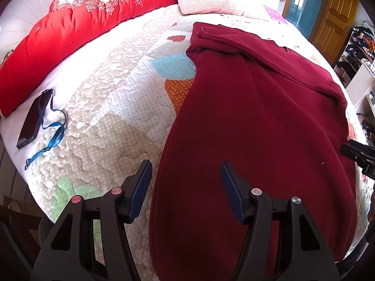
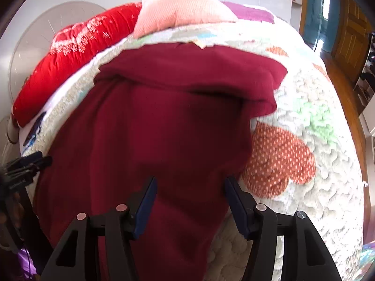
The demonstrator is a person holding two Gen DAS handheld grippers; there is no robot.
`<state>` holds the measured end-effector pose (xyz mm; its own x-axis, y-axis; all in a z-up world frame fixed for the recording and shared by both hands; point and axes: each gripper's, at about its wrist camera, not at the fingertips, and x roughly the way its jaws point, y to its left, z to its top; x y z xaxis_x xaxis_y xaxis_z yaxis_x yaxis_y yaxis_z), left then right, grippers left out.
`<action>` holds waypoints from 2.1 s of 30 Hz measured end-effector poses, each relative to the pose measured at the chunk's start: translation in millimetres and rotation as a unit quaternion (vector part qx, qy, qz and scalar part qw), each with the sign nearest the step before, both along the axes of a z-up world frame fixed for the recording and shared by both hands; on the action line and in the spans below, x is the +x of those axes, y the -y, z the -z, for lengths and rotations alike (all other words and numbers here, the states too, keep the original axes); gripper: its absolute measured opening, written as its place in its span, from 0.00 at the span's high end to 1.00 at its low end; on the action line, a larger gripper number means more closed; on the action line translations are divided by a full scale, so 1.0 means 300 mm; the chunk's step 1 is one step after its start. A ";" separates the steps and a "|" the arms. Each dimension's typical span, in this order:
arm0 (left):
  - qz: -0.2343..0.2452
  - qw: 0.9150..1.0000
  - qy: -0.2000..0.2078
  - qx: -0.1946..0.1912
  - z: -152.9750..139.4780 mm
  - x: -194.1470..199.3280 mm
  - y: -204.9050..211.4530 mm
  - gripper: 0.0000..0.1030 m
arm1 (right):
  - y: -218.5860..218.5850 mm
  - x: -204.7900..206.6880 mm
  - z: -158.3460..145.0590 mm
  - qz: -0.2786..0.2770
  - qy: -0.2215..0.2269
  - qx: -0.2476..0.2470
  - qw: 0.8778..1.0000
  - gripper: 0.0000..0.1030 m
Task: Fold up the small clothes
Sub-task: 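Move both grippers to the hem of the folded sweatshirt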
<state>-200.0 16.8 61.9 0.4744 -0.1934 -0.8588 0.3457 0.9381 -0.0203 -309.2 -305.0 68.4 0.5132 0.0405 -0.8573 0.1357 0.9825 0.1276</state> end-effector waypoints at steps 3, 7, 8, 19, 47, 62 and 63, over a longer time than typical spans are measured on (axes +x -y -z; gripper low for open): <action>-0.003 1.000 0.000 0.001 0.001 -0.009 -0.010 0.41 | -0.006 -0.024 -0.023 -0.006 0.012 0.006 1.000 0.43; -0.007 1.000 -0.002 0.004 0.007 -0.011 -0.020 0.41 | -0.020 -0.056 -0.043 -0.020 0.016 0.001 1.000 0.39; -0.008 1.000 -0.003 0.003 0.010 -0.010 -0.022 0.41 | -0.023 -0.060 -0.044 -0.022 0.015 0.001 1.000 0.39; -0.026 0.999 -0.036 -0.027 0.021 -0.035 -0.091 0.41 | -0.005 -0.037 0.038 -0.010 -0.028 -0.026 0.999 0.38; -0.011 0.985 -0.103 -0.140 0.070 -0.096 -0.217 0.23 | 0.010 -0.466 0.066 -0.112 -0.055 0.207 0.970 0.29; 0.071 0.993 -0.081 -0.050 0.110 -0.146 -0.089 0.03 | -0.053 -0.444 0.081 -0.136 -0.037 0.250 0.958 0.25; 0.076 0.993 -0.080 -0.044 0.112 -0.151 -0.080 0.03 | -0.054 -0.443 0.082 -0.135 -0.032 0.256 0.957 0.24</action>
